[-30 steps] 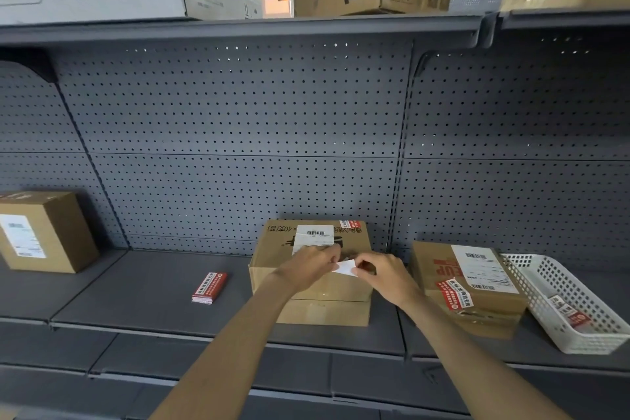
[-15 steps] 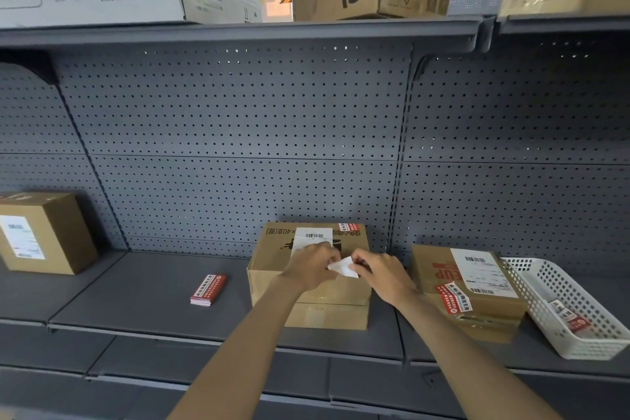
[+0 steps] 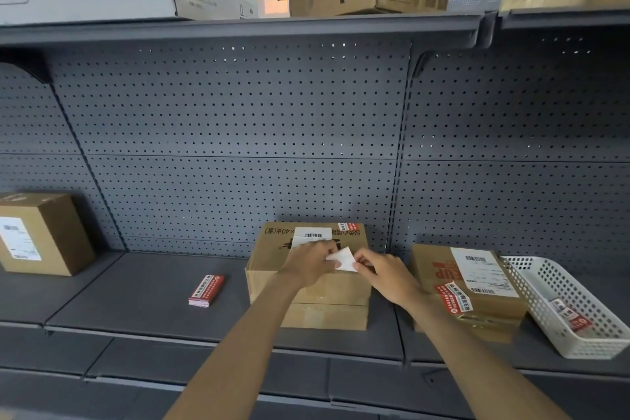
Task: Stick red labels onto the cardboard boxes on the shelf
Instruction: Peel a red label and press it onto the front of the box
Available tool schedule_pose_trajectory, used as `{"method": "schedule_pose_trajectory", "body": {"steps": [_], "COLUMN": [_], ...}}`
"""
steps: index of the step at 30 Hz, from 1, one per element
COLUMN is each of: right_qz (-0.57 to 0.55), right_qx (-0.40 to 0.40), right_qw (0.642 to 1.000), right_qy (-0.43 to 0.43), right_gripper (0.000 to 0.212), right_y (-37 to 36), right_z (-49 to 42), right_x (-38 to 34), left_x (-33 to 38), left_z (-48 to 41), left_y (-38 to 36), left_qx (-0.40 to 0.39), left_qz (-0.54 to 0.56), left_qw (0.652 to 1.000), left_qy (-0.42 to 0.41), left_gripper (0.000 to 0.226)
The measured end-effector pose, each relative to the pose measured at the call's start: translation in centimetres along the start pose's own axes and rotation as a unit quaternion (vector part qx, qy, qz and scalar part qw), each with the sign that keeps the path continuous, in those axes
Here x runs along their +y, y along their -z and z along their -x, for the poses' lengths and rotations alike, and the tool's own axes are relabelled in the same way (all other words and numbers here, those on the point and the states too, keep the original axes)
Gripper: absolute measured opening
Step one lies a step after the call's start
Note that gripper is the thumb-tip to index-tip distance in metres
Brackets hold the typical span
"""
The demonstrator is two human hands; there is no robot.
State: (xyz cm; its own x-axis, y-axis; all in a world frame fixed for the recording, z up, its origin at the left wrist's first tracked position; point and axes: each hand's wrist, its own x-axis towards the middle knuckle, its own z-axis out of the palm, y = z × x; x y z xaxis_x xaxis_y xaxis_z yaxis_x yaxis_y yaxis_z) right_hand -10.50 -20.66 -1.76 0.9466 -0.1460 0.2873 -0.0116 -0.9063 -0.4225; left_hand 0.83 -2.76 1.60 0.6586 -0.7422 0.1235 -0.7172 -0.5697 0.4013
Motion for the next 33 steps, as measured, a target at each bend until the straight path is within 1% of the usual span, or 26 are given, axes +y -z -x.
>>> {"method": "schedule_pose_trajectory", "body": {"steps": [3, 9, 16, 19, 23, 29, 33], "right_qz": [0.000, -0.018, 0.002, 0.007, 0.014, 0.023, 0.034], "right_qx": [0.008, 0.025, 0.033, 0.032, 0.039, 0.047, 0.048], "right_qw": [1.000, 1.000, 0.999, 0.999, 0.999, 0.998, 0.998], "right_qy": [0.001, -0.005, -0.005, -0.013, -0.018, -0.018, -0.012], "right_gripper": [0.008, 0.009, 0.011, 0.011, 0.012, 0.012, 0.012], "right_y": [-0.1, -0.1, 0.1, -0.1, -0.1, 0.0, 0.3], "right_z": [-0.1, -0.1, -0.4, -0.7, -0.9, -1.2, -1.4], "right_x": [0.2, 0.2, 0.0, 0.3, 0.2, 0.1, -0.3], "left_x": [-0.1, -0.2, 0.1, 0.2, -0.2, 0.0, -0.1], "left_z": [-0.1, -0.3, -0.8, -1.1, -1.3, -1.3, -1.2], "left_y": [0.0, 0.2, 0.2, 0.2, 0.0, 0.4, 0.7], "left_qx": [-0.003, -0.011, -0.004, -0.001, 0.001, -0.013, -0.031], "left_qz": [-0.003, -0.019, -0.003, -0.014, -0.004, 0.007, 0.021], "left_qw": [1.000, 1.000, 1.000, 1.000, 1.000, 1.000, 0.999], "left_qy": [-0.003, -0.012, -0.013, -0.022, -0.013, -0.007, -0.009], "left_gripper": [0.021, 0.031, 0.021, 0.021, 0.021, 0.027, 0.021]}}
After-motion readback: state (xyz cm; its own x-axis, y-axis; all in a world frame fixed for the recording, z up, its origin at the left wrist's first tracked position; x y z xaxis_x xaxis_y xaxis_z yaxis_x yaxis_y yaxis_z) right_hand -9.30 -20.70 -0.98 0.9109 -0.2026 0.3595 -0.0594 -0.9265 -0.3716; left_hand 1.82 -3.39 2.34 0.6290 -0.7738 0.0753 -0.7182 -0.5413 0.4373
